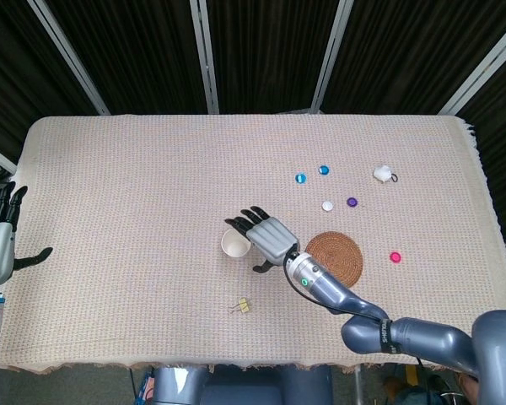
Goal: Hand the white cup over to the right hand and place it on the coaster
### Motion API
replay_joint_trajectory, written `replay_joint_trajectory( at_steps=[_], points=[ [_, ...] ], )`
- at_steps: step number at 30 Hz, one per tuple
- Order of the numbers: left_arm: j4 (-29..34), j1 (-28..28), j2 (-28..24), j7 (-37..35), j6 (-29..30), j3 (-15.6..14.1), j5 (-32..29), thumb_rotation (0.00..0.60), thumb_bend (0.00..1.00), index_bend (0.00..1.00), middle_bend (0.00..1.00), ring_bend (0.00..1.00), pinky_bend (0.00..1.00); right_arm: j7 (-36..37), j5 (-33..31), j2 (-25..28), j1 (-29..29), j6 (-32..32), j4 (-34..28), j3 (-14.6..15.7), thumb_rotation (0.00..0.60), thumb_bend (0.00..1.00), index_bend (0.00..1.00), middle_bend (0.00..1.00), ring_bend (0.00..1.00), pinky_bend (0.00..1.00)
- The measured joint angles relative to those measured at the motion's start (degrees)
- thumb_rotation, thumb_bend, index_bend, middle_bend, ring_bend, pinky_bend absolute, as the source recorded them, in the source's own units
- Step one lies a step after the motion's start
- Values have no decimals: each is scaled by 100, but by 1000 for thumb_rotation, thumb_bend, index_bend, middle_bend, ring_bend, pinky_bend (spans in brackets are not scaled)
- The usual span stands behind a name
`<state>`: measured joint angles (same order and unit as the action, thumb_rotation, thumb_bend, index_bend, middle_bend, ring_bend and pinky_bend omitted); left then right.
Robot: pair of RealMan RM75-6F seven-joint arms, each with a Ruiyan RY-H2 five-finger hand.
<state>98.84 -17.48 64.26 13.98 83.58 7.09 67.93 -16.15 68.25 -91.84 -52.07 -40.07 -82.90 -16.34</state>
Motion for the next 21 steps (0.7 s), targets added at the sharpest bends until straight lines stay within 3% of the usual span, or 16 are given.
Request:
replay_joint_trajectory(
  at_steps=[7,11,13,21],
  points=[
    [-72,2,-61,-140,-179,83,-42,600,0,0,0,0,0,-307,-324,-564,-299,5,730,30,600,146,95,227,141,28],
    [-106,7,-69,-168,-246,118,-63,600,0,0,0,0,0,-330,-503,-744,-374,-40,968,71,600,192,263,380,286,61],
    [-125,4,-67,-167,-282,138,-75,600,0,0,0,0,0,-276,-540,-781,-380,-64,1002,76,600,206,301,414,318,63],
    [-151,12,-41,-130,-340,168,-64,600,0,0,0,0,0,98,-675,-821,-352,-181,959,-32,600,226,318,433,333,67]
  ],
)
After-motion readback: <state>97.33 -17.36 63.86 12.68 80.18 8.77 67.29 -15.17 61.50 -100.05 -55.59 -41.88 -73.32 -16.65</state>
